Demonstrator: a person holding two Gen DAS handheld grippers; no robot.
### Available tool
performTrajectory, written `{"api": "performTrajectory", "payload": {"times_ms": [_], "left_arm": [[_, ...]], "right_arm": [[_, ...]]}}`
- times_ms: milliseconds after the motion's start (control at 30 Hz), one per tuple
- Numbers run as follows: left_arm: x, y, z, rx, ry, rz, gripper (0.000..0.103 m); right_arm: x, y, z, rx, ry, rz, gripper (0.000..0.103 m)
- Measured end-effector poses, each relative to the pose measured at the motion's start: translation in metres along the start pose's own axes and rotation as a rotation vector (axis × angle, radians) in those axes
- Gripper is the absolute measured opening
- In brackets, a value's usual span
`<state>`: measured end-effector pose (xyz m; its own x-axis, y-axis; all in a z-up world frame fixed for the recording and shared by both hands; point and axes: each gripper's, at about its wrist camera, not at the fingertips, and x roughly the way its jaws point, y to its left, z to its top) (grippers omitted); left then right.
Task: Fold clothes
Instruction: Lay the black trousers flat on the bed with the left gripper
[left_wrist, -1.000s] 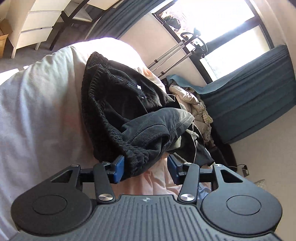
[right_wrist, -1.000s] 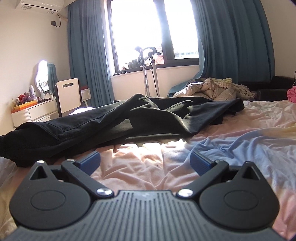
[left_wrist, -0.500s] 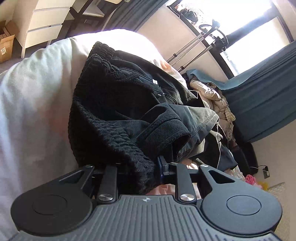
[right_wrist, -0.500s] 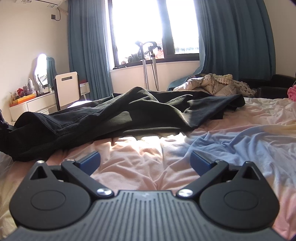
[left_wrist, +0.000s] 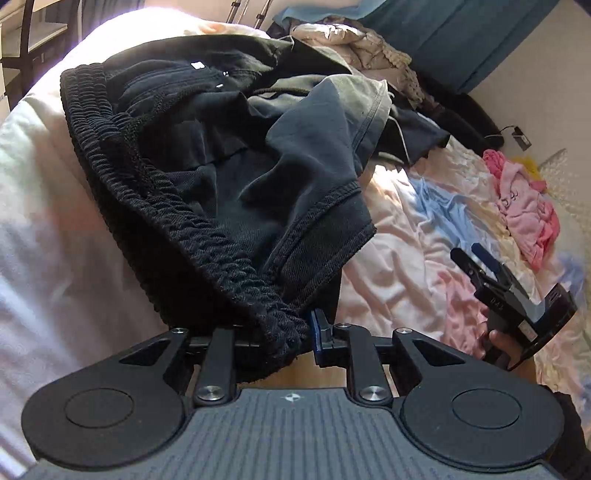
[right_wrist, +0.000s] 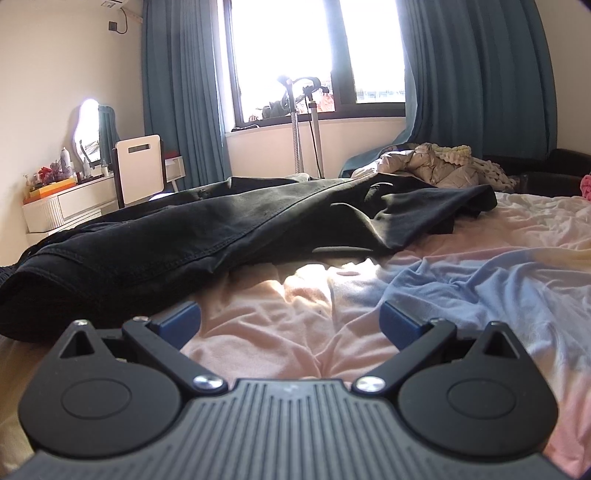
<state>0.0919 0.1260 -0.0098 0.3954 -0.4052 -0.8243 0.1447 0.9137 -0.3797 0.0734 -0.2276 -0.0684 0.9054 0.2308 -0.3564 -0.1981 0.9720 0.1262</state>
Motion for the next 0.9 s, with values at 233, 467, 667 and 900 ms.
{"api": "performTrajectory", "payload": {"times_ms": [233, 467, 667, 900], "left_arm": [[-0.011, 0.03, -0.002, -0.093, -0.026, -0.092, 0.063], [-0.057, 0.082, -0.001, -0.203, -0.248, -0.209, 0.076], [-0.026, 0.135, 0.058, -0.336, -0.357, 0.018, 0.072], [0.01, 0.176, 0.12, -0.438, -0.455, 0.062, 0.066]], "right_arm": [[0.007, 0.001, -0.008, -0.016, 0.043, -0.002, 0.103], [0.014, 0.002, -0.012, -0.027, 0.066, -0.004, 0.103], [0.029, 0.003, -0.022, -0.014, 0.121, 0.017, 0.103], [0.051, 0.021, -0.037, -0.122, 0.196, 0.062, 0.103]]}}
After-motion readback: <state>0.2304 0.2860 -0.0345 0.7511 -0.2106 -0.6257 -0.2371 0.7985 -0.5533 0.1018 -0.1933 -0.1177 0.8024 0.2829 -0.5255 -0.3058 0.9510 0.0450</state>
